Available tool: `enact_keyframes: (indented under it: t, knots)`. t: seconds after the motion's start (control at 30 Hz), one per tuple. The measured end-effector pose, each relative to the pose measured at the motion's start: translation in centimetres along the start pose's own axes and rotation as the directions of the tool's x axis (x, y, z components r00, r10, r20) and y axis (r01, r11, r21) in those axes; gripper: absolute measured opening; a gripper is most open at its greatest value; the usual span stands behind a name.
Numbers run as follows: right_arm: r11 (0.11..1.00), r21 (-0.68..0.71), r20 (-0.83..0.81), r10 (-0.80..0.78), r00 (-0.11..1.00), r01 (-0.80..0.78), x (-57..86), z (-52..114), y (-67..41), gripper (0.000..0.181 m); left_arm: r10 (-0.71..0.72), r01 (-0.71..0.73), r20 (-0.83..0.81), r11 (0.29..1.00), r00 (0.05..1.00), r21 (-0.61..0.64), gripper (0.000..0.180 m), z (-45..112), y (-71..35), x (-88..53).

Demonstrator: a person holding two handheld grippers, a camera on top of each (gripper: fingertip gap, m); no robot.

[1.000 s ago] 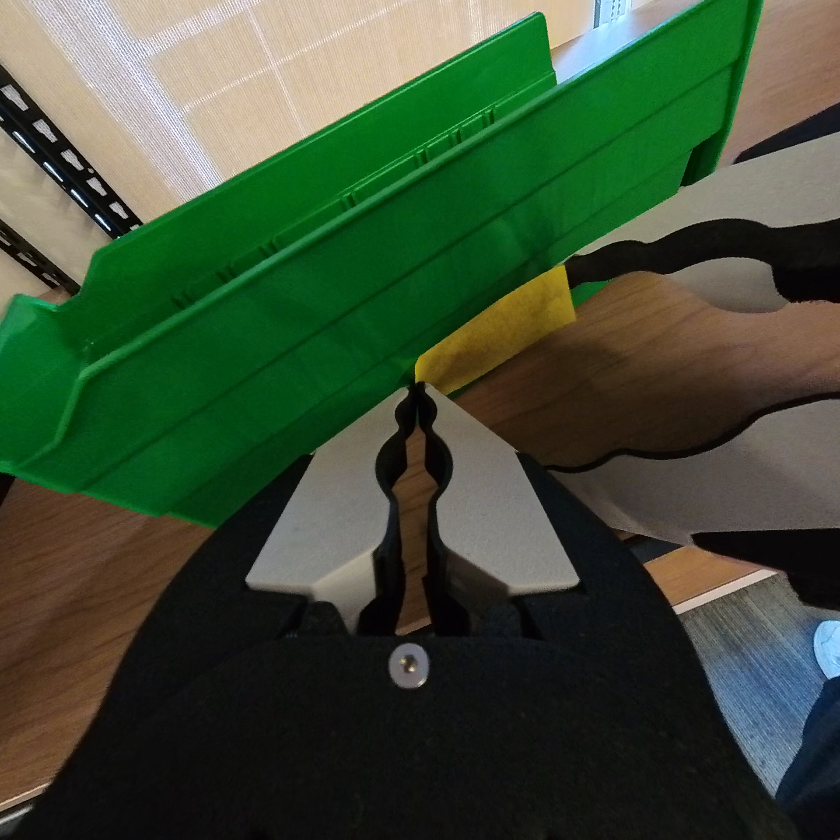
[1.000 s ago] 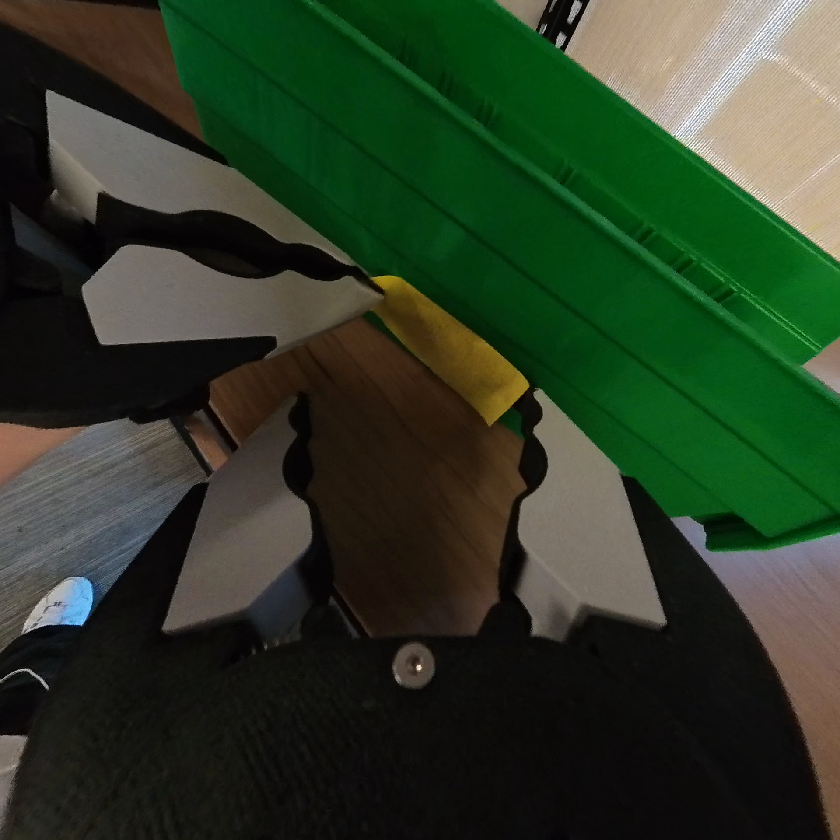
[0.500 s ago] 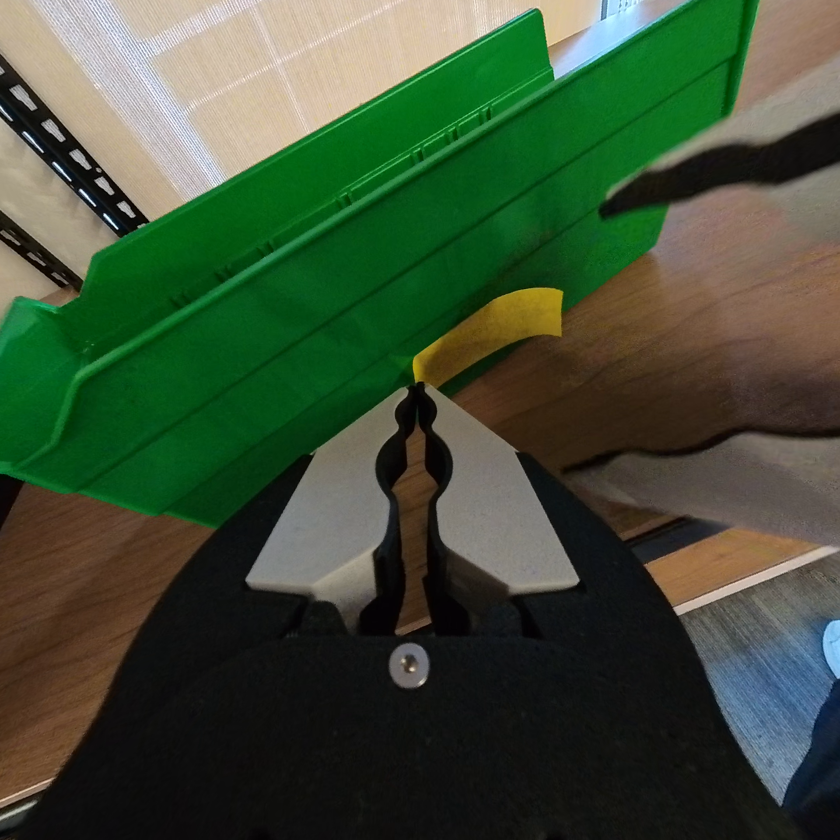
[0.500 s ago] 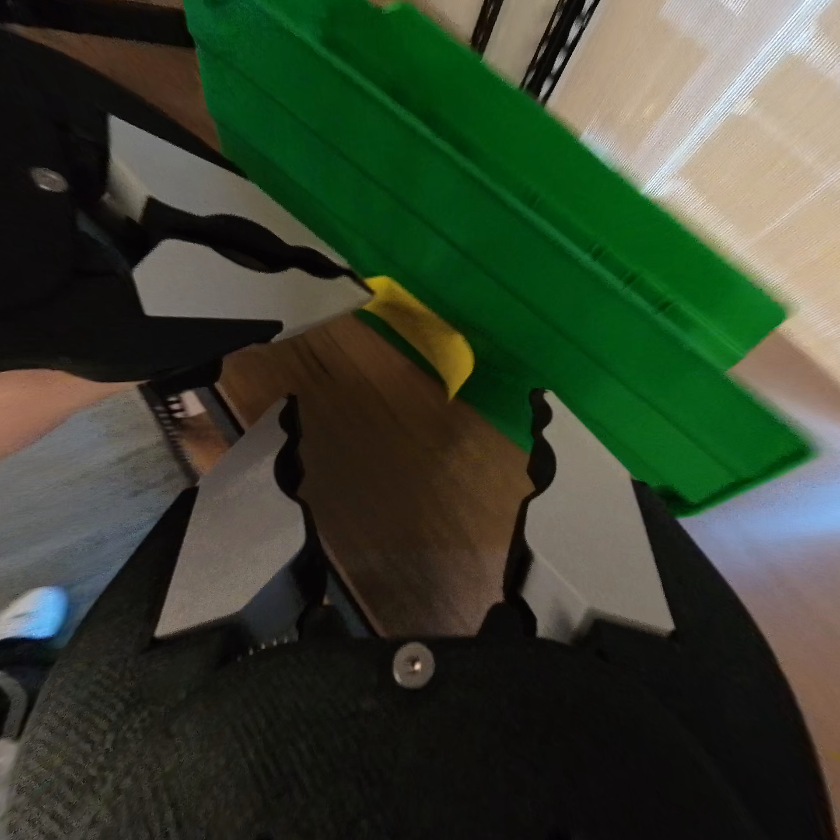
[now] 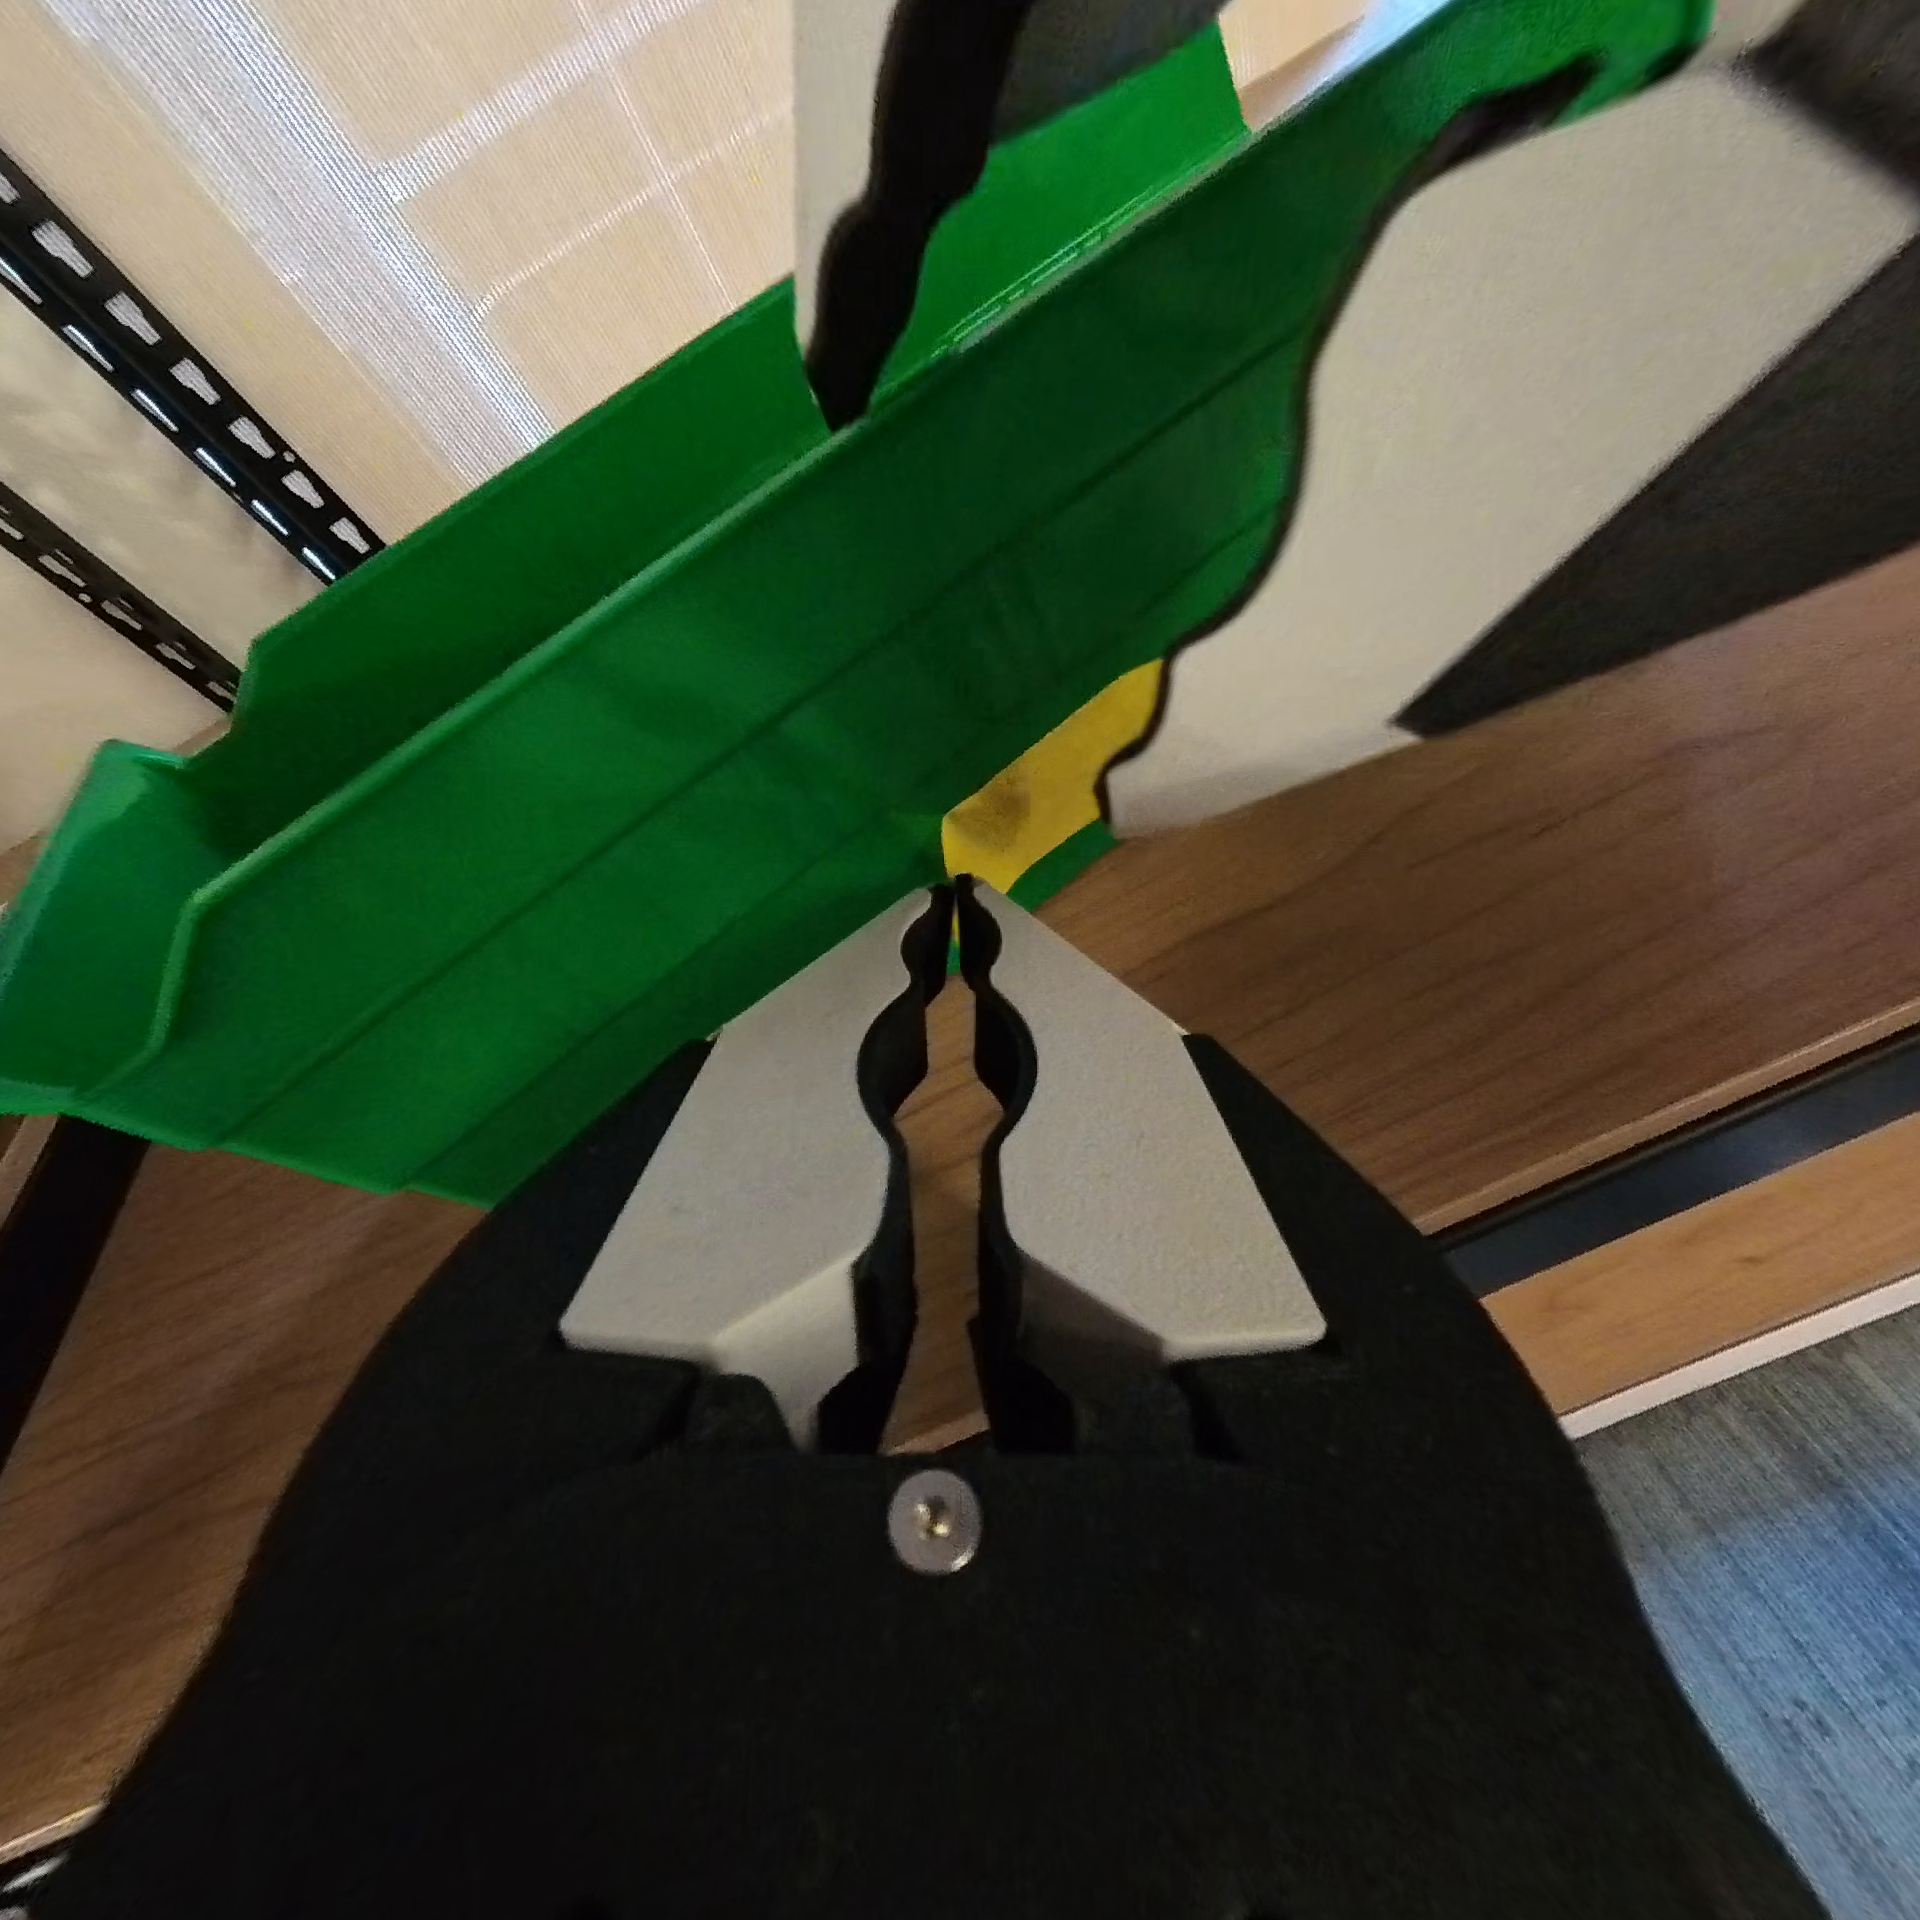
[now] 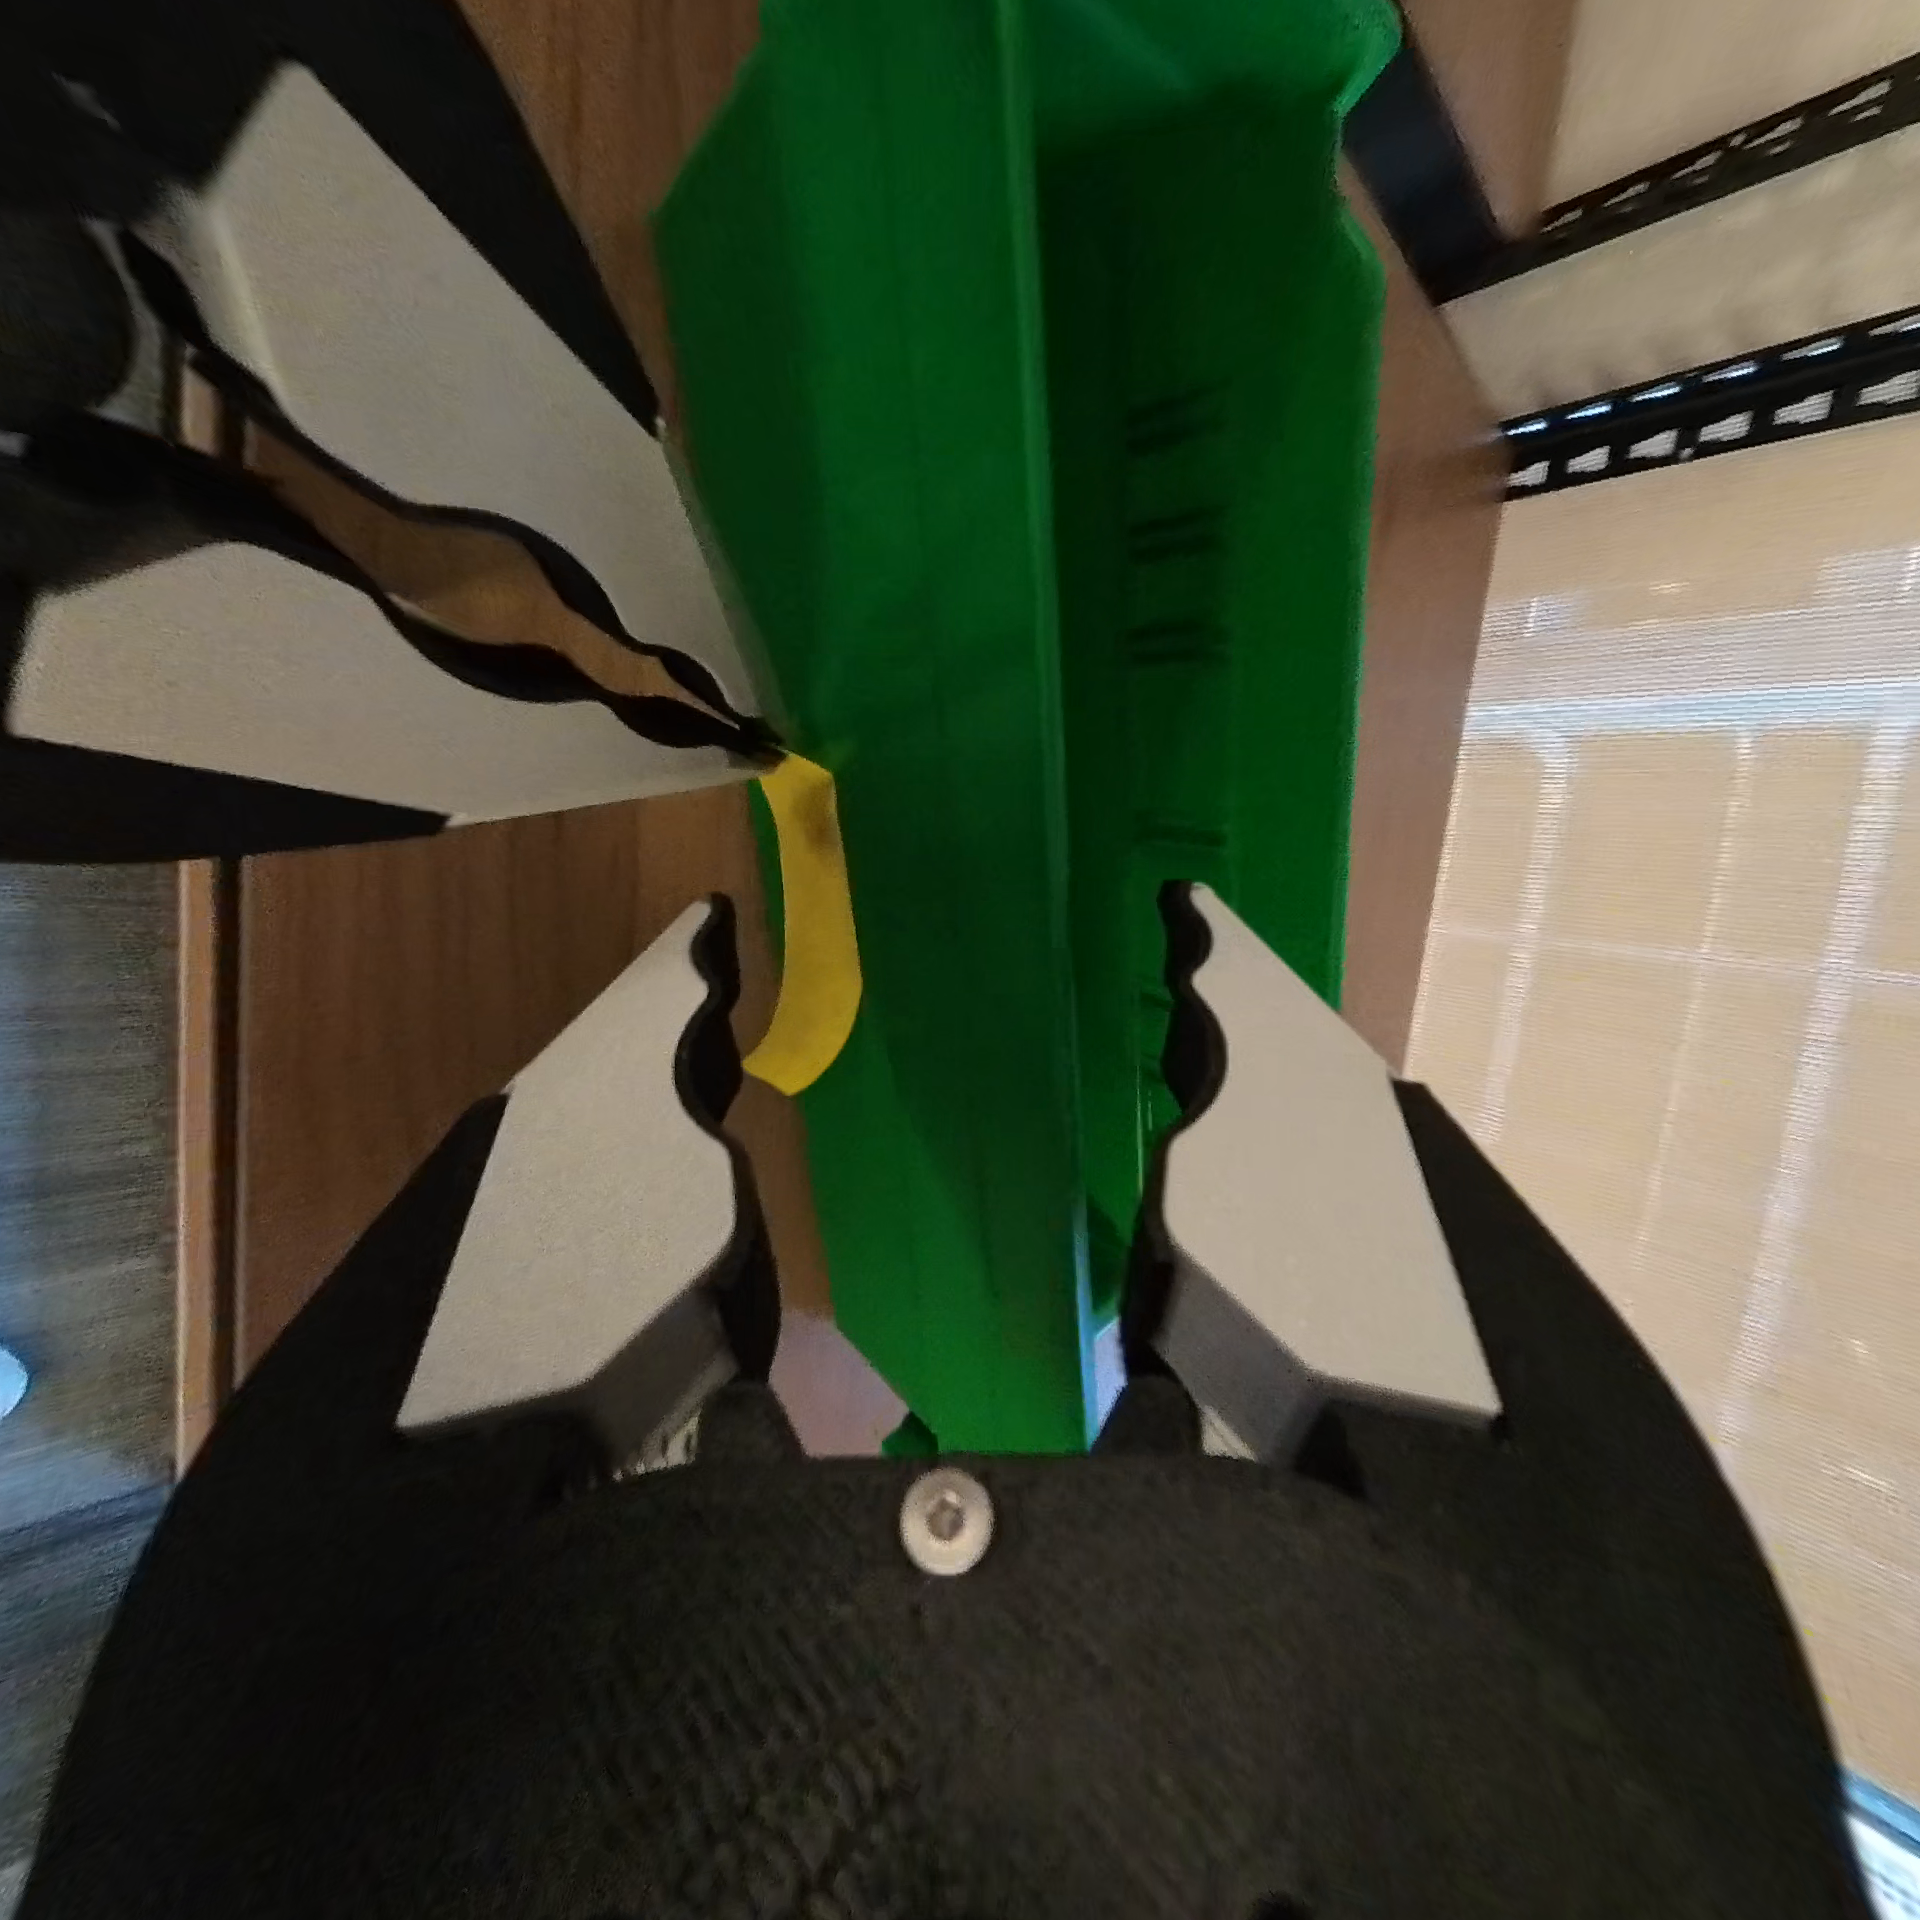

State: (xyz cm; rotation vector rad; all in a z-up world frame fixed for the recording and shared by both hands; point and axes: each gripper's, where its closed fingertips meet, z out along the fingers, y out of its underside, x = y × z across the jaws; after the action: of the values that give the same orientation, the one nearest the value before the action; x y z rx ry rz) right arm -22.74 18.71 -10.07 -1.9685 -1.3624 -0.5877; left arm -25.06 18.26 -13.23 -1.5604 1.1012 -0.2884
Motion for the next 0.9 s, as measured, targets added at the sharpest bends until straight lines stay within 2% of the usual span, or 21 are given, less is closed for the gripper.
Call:
enact_keyframes:
  t: [0.07,0.2,0.4,0.7,0.9]
  knots:
    - [1.0,-0.019,-0.005,0.007,1.0,-0.007,0.2,0.7,0.5,0.074,-0.001,0.001,-0.009,1.0,1.0,0.0,0.0,0.0,0.0,0.1]
    - [0.998,-0.057,-0.026,0.016,1.0,-0.017,0.6,1.5,1.5,0.074,-0.011,0.012,-0.004,1.0,1.0,0.019,0.006,-0.1,-0.2,-0.1]
    - [0.999,0.004,0.032,0.048,0.998,-0.048,-0.1,2.0,1.4,0.054,-0.037,0.037,0.001,0.997,0.999,0.061,0.013,-0.3,-0.5,-0.3]
    - [0.999,0.028,0.048,0.023,0.999,-0.024,-0.1,2.2,1.2,0.049,-0.045,0.043,0.009,0.994,0.999,0.104,0.016,-0.5,-0.8,-0.3]
    - [0.999,0.032,0.055,0.021,0.998,-0.023,-0.1,2.2,1.3,0.047,-0.045,0.045,0.017,0.999,0.999,0.031,0.017,-0.2,-0.2,-0.6]
